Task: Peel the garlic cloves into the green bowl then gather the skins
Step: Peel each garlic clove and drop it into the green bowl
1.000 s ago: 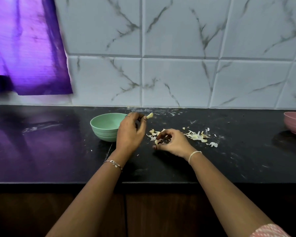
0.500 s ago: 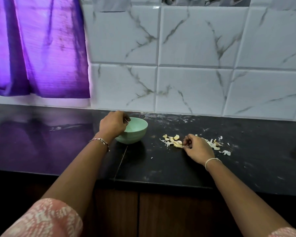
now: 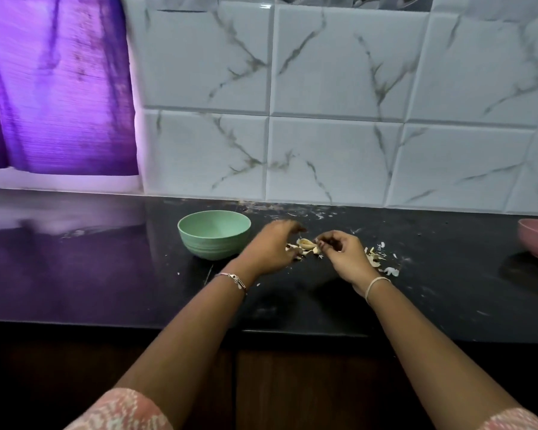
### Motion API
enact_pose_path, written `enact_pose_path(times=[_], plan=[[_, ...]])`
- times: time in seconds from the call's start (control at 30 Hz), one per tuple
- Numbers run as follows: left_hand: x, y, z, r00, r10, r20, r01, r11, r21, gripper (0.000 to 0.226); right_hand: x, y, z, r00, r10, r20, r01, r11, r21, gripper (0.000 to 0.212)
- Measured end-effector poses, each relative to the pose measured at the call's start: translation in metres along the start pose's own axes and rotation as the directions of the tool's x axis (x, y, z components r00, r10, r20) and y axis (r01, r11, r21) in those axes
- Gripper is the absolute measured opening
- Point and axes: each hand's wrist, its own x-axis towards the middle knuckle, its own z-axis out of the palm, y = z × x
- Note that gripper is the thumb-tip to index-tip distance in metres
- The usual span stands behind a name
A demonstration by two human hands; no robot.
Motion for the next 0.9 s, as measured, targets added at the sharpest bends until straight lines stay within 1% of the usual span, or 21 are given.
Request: enact_pose_path(times=[0.07,0.13,0.2,0.27,0.33,0.47,0.53,0.63,0.7,0.8,0.9], plan=[[-0.001,0.000,0.020,0.997,-0.060,0.058,0.063,0.996,-0.065,0.046,-0.003,-0.003,0.003,0.999,0.021,0.024,-0.023,0.994,0.111,0.012],[-0.002,-0.005,0.034,0.989,-0.141,0.049,0.147,0.974,-0.172,0.036,-0.005,-0.003,0.006,0.999,0.032,0.037,-0.038,0.983,0.182,0.010],[-0.001,-0.014,0.042,0.972,-0.236,0.005,0.225,0.920,-0.320,0.024,-0.006,0.000,0.008,0.998,0.039,0.045,-0.048,0.980,0.194,0.011],[-0.001,-0.022,0.044,0.953,-0.303,-0.006,0.261,0.830,-0.493,0.013,-0.004,0.006,0.011,0.997,0.056,0.048,-0.064,0.983,0.172,0.013],[-0.002,-0.025,0.043,0.942,-0.335,0.003,0.271,0.757,-0.595,0.012,-0.003,0.009,0.015,0.997,0.065,0.052,-0.071,0.989,0.133,0.015],[-0.004,-0.021,0.040,0.951,-0.309,-0.009,0.211,0.669,-0.713,0.008,-0.002,0.012,0.019,0.998,0.025,0.054,-0.024,1.000,-0.008,0.010],[-0.005,-0.020,0.038,0.957,-0.291,-0.008,0.185,0.631,-0.754,0.010,-0.002,0.012,0.020,0.997,0.019,0.068,-0.016,0.999,-0.039,0.008],[-0.005,-0.019,0.037,0.963,-0.270,0.006,0.172,0.595,-0.785,0.014,-0.003,0.011,0.019,0.997,0.028,0.075,-0.025,0.999,-0.034,0.007],[-0.005,-0.019,0.037,0.964,-0.264,0.014,0.169,0.575,-0.801,0.022,-0.004,0.009,0.019,0.998,0.027,0.063,-0.026,0.999,-0.022,0.008],[-0.004,-0.021,0.037,0.954,-0.299,0.016,0.183,0.539,-0.822,0.033,-0.005,0.006,0.017,0.999,-0.013,0.052,0.016,0.999,-0.052,0.014],[-0.003,-0.021,0.037,0.945,-0.326,0.011,0.180,0.492,-0.852,0.030,-0.006,0.003,0.017,0.999,-0.037,0.034,0.038,0.998,-0.043,0.018]])
